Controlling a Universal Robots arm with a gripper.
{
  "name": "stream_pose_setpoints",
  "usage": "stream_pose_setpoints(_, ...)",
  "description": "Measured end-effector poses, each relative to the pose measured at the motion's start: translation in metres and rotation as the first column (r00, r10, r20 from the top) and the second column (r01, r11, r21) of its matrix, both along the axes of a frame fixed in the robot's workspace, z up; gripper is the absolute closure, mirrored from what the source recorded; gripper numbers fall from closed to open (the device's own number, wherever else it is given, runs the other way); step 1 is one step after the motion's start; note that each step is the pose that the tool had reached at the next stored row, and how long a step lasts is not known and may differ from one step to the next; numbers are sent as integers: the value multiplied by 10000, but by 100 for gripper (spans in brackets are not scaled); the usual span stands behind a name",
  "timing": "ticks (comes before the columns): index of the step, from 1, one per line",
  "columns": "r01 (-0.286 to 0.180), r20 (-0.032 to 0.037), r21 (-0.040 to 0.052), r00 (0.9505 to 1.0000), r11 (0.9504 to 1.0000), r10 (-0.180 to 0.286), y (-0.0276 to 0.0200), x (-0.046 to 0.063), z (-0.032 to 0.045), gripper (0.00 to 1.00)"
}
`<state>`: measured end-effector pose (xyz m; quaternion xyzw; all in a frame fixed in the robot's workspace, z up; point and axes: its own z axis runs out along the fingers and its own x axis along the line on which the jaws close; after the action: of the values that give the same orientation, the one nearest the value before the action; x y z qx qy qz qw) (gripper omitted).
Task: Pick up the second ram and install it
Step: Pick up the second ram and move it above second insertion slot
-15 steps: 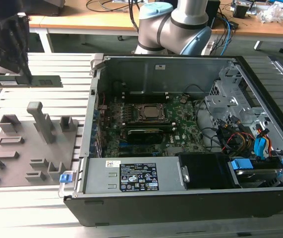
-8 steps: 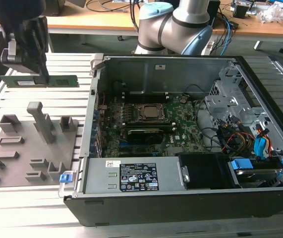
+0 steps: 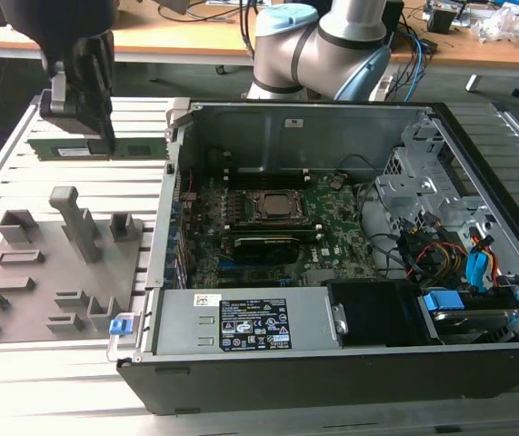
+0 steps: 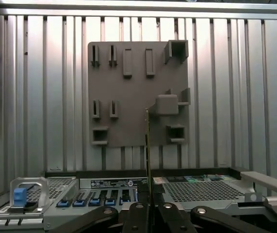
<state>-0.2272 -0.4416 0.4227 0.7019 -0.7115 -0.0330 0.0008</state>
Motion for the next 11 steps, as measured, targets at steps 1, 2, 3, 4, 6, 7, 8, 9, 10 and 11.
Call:
stream_pose_setpoints(1,2,-2,-1,10000,10000,-2,1,62,0,86)
stream_pose_setpoints(2,2,-3,0,10000,10000,-2,1,98,0,86)
stream_pose_setpoints(3,1,-4,-1,10000,10000,-1,1,119,0,86)
stream_pose_setpoints(4,1,-4,-1,10000,10000,-1,1,144,1,86)
stream_pose_setpoints(6,2,-4,0,10000,10000,-2,1,218,0,86)
stream_pose_setpoints(7,2,-5,0,10000,10000,-2,1,264,0,86)
stream_pose_setpoints(8,1,-6,0,10000,10000,-1,1,321,0,86)
stream_pose_setpoints(9,1,-7,-1,10000,10000,-1,1,370,0,86)
stream_pose_setpoints(10,2,-7,-1,10000,10000,-2,1,423,0,86)
stream_pose_setpoints(11,2,-8,-1,10000,10000,-2,1,452,0,86)
